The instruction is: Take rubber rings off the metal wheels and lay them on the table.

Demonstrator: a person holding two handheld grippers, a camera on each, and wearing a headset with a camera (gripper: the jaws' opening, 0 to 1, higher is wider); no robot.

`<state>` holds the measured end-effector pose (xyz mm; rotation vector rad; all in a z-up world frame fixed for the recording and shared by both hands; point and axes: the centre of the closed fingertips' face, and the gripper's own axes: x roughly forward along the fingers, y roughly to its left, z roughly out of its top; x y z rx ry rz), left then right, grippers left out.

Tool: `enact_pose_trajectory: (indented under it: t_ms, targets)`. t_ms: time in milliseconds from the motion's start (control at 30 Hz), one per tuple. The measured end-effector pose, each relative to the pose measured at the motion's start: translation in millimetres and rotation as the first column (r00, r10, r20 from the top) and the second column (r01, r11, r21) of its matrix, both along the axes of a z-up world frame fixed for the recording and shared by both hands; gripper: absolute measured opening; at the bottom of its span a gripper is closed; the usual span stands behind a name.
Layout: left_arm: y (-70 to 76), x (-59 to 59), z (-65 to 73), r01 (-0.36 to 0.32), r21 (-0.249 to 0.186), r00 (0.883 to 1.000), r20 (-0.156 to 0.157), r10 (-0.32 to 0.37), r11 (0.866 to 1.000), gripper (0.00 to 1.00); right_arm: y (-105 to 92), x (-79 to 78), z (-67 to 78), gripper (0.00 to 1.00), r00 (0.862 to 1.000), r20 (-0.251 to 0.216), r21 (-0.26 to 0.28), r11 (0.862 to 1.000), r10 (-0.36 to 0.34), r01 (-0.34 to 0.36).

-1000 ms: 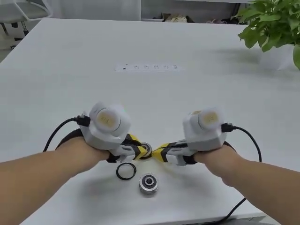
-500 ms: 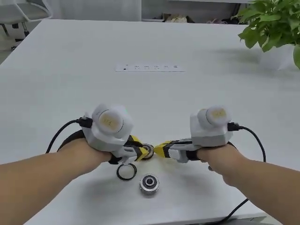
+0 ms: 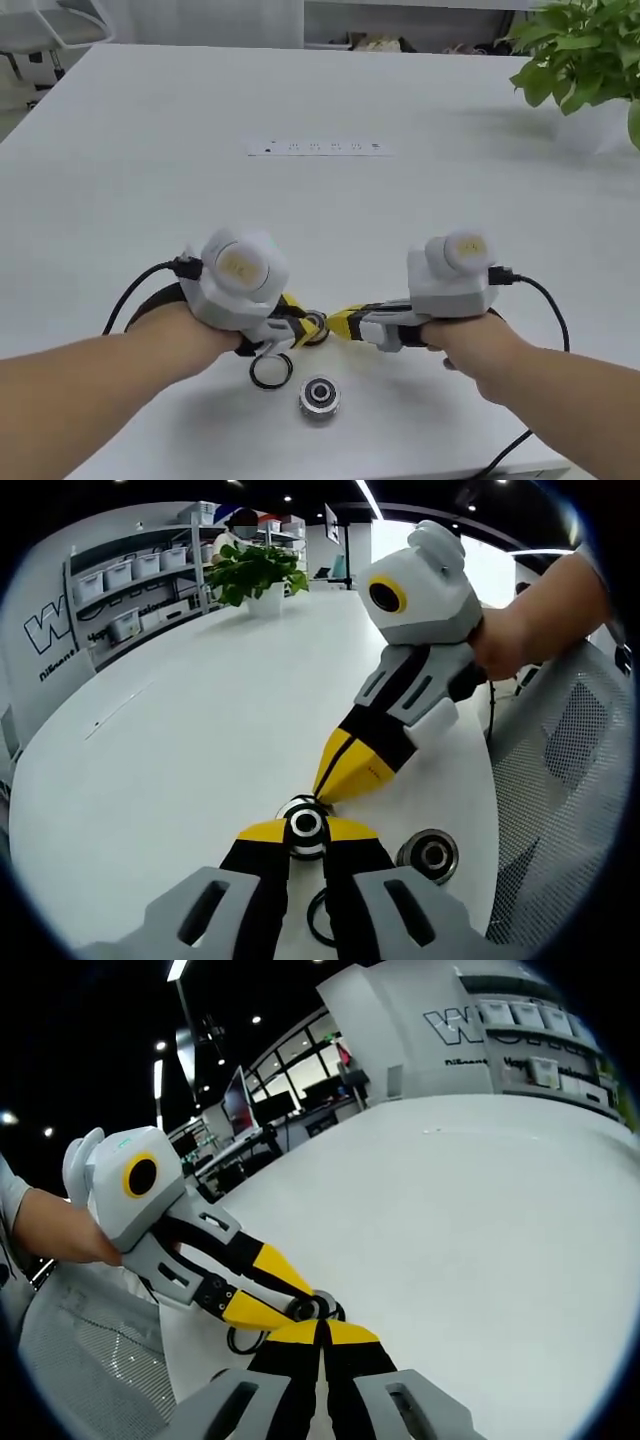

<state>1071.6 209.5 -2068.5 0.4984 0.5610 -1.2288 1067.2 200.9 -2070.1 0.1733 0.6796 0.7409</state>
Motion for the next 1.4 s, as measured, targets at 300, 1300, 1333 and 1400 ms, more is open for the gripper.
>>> enact_pose_trajectory:
  t_ms: [300,1300,1333,1400]
  targets:
    - [-0.1,-0.2,-0.2,0.002,-0.001,1.0,-0.001,-0.002,1.0,0.08,8.3,-1.0,3.3,0.0,1.0,0.003,0.026,1.0,0.016,-0.016]
    - [6.6,-8.1,9.2,0.016,-0.013,0.999,-0.032,-0.017,1.0,0.16,8.5,-3.5,14.5,0.0,1.0,0.004,0.064,0.998,-0.002,0.001]
    - [7.6,-8.4,10.6,0.019,-0.016,0.999,-0.031,-0.019,1.0,0.17,8.8,-4.0,15.2,0.0,1.0,0.004,0.067,0.998,-0.001,0.001]
    - [10.0,-9.5,13.7,0.024,-0.021,0.999,-0.028,-0.024,1.0,0.18,8.8,-4.4,15.9,0.0,1.0,0.003,0.069,0.998,-0.002,0.002]
